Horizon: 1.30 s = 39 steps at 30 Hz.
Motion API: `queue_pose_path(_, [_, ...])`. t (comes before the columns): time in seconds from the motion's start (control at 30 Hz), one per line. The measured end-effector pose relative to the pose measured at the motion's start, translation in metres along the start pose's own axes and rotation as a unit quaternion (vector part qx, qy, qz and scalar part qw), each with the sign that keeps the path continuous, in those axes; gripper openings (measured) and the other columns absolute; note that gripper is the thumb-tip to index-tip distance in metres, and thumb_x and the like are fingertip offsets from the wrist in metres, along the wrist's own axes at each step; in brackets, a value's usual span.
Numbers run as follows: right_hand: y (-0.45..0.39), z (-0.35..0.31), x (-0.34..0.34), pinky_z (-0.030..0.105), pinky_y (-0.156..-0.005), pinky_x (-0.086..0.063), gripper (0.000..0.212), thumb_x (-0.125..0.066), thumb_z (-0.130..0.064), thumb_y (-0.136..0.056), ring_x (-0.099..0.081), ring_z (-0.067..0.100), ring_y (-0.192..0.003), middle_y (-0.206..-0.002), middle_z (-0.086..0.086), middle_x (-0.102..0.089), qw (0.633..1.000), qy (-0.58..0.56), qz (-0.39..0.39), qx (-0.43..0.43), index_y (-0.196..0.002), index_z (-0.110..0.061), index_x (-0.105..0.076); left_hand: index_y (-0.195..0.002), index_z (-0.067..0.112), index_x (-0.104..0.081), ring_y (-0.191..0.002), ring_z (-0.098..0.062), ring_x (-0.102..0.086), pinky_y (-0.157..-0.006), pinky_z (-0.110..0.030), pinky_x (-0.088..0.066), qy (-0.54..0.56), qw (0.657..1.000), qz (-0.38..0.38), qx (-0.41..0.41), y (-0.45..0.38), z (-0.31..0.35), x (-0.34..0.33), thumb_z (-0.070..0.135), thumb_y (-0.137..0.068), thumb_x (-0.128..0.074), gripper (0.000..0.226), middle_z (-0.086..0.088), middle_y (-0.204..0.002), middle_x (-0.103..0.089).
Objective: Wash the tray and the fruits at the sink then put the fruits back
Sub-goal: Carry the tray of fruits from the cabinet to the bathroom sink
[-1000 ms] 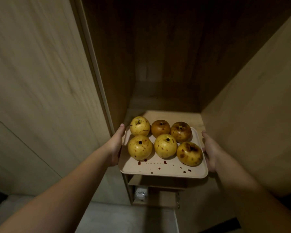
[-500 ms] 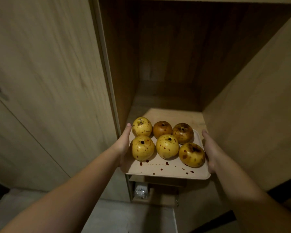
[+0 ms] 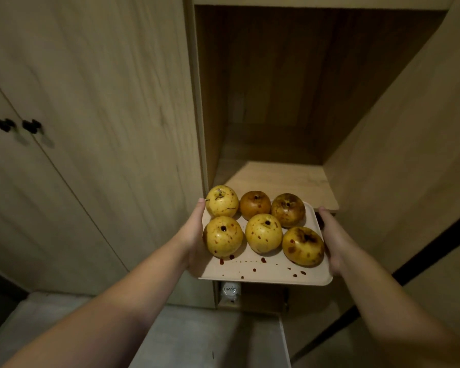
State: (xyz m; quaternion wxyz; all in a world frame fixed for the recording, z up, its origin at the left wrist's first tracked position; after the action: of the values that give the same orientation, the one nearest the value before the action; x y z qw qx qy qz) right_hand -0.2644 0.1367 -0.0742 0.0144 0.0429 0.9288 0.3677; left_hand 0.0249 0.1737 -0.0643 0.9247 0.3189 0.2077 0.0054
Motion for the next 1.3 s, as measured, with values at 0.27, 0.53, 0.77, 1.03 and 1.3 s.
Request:
queue_pose_path(0.27, [0.031,0.010,-0.057,0.062,-0.098,-0.050,0.076,-0.045,-0.085,-0.083,-0.070,0.045,-0.100,-0.097,0.020,-0.077,0.999,0.027,-0.024,0.009,-0.104,-0.021,-0.079,-0.119,0.025,-0.075,-0.085,-0.031,-0.079,-0.066,-0.043,-0.063,-0.022,0.992,0.120,-0.043,0.057,0.003,0.066,0.083,-0.095,-0.026,0.080,-0.018,-0.101,-0.079])
queue_pose_path(0.53, [0.065,0.026,-0.159,0.062,-0.098,-0.051,0.070,-0.047,-0.083,-0.084,-0.071,0.044,-0.103,-0.107,0.018,-0.077,0.991,0.064,-0.116,0.010,-0.109,-0.027,-0.080,-0.130,0.031,-0.070,-0.098,-0.030,-0.073,-0.075,-0.040,-0.057,-0.057,0.962,0.249,-0.098,0.127,0.014,0.162,0.087,-0.093,-0.021,0.083,-0.013,-0.094,-0.080])
queue_pose_path(0.77, [0.086,0.035,-0.276,0.058,-0.094,-0.054,0.071,-0.043,-0.082,-0.087,-0.075,0.040,-0.096,-0.109,0.016,-0.077,0.967,0.137,-0.215,0.024,-0.120,-0.028,-0.075,-0.112,0.031,-0.079,-0.084,-0.024,-0.079,-0.071,-0.035,-0.056,0.009,0.943,0.306,-0.129,0.202,0.009,0.243,0.085,-0.095,-0.017,0.084,-0.007,-0.093,-0.081])
queue_pose_path(1.03, [0.109,0.072,-0.422,0.066,-0.106,-0.044,0.082,-0.044,-0.082,-0.086,-0.067,0.044,-0.113,-0.125,0.019,-0.070,0.911,0.215,-0.351,-0.011,-0.143,-0.025,-0.058,-0.129,0.030,-0.073,-0.115,-0.040,-0.070,-0.104,-0.056,-0.051,0.106,0.904,0.392,-0.136,0.280,-0.017,0.333,0.088,-0.092,-0.015,0.090,-0.020,-0.122,-0.074])
queue_pose_path(1.3, [0.128,0.102,-0.542,0.063,-0.103,-0.048,0.077,-0.044,-0.077,-0.090,-0.070,0.043,-0.107,-0.120,0.020,-0.072,0.839,0.300,-0.454,-0.014,-0.137,-0.019,-0.062,-0.133,0.025,-0.071,-0.131,-0.042,-0.057,-0.120,-0.068,-0.026,0.231,0.838,0.471,-0.152,0.333,-0.051,0.379,0.094,-0.085,-0.018,0.100,-0.022,-0.126,-0.072])
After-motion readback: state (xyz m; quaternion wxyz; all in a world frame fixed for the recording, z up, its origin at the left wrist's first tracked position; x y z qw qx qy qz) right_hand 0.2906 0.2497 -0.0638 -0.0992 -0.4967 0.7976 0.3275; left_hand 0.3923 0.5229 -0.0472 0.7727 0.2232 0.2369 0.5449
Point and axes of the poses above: each hand's wrist, its own y-axis away from the middle knuckle, its own x-axis out of the back of the hand, z = x × y, the point moved 8 cm from there along -y, towards the middle knuckle
